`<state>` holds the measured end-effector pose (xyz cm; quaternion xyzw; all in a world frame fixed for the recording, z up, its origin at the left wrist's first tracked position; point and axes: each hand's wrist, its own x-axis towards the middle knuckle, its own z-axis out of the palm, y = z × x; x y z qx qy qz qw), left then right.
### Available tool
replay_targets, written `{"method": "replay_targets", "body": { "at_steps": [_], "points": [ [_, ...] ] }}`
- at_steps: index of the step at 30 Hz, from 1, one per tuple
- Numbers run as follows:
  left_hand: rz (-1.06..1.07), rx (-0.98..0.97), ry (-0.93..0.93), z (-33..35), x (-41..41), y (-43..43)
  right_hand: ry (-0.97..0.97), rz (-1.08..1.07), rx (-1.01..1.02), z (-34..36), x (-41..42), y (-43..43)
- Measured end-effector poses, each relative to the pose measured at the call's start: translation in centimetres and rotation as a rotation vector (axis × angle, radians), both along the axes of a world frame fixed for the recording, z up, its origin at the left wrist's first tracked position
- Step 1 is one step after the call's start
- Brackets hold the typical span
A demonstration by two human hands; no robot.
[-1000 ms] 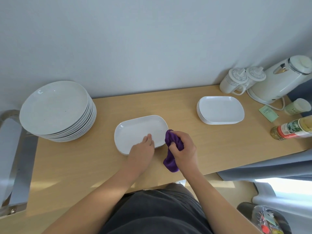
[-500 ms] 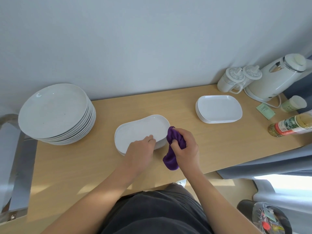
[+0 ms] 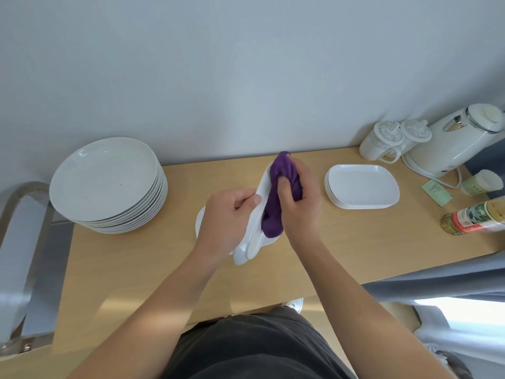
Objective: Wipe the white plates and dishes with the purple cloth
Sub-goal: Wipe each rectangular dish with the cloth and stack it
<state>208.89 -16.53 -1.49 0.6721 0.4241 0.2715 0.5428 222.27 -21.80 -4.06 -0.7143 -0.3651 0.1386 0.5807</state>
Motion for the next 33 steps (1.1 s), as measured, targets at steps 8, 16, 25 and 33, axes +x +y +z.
{"method": "replay_targets", "body": {
  "at_steps": [8,16,25,33],
  "points": [
    [-0.012,-0.130,-0.037,-0.1,-1.1,0.7,-0.116,0.169,-0.054,-4.7,-5.7,-3.3],
    [-0.047,-0.079,0.036,-0.4,-0.9,0.0,-0.126,0.018,-0.053,-1.5,-2.1,1.0],
    [0.004,-0.118,-0.028,-0.3,-1.4,0.7,-0.210,0.018,-0.053,-1.9,-2.2,0.6],
    [0.143,-0.143,-0.079,0.0,-2.1,2.4,-0.651,0.385,0.091,-8.2,-6.5,-6.1]
  ]
}}
